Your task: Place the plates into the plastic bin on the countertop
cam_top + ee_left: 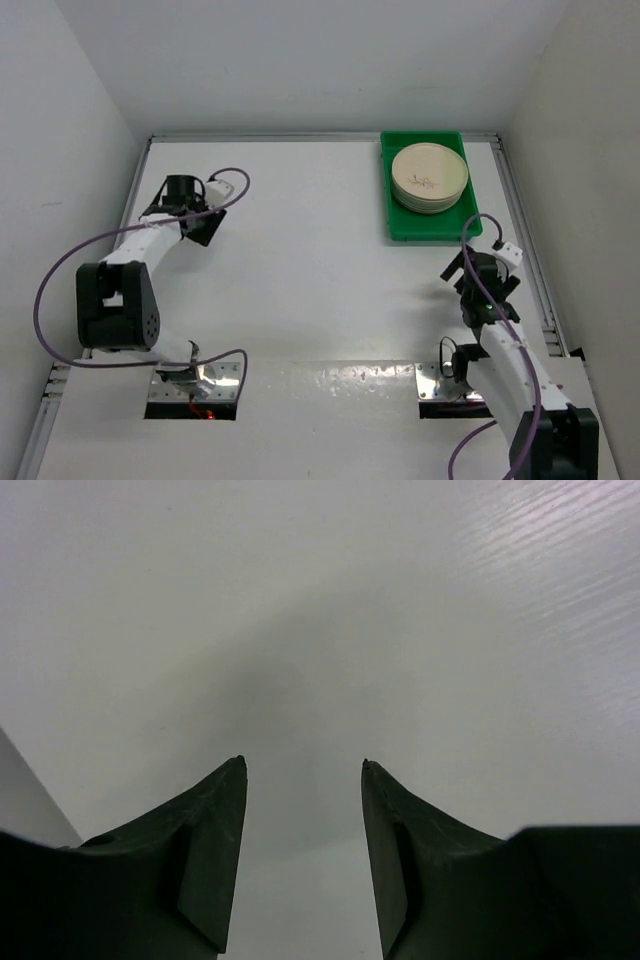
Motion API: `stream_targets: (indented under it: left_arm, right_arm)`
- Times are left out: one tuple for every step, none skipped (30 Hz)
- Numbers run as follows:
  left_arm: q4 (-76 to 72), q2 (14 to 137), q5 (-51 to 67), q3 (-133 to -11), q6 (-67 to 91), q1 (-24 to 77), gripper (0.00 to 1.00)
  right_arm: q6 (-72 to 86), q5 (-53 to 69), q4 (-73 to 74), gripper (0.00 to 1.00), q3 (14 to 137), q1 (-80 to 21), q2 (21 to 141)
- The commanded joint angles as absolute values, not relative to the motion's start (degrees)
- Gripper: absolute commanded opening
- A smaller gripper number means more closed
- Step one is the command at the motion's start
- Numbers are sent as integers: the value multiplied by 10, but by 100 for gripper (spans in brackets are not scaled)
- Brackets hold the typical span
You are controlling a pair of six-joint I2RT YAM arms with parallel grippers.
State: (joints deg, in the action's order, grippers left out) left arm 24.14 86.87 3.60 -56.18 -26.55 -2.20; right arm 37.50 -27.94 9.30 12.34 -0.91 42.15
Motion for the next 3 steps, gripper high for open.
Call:
stream_targets:
  left_arm:
    - [220,819,41,-538,-276,-11,53]
    - [214,803,41,-538,-276,-5,53]
    - [207,794,41,-531,-276,-5,54]
  right_arm:
    - [368,-287,78,100,135,-12,430]
    - [368,-280,71,100,132,-12,428]
    - [373,-280,62,100,130,-12,424]
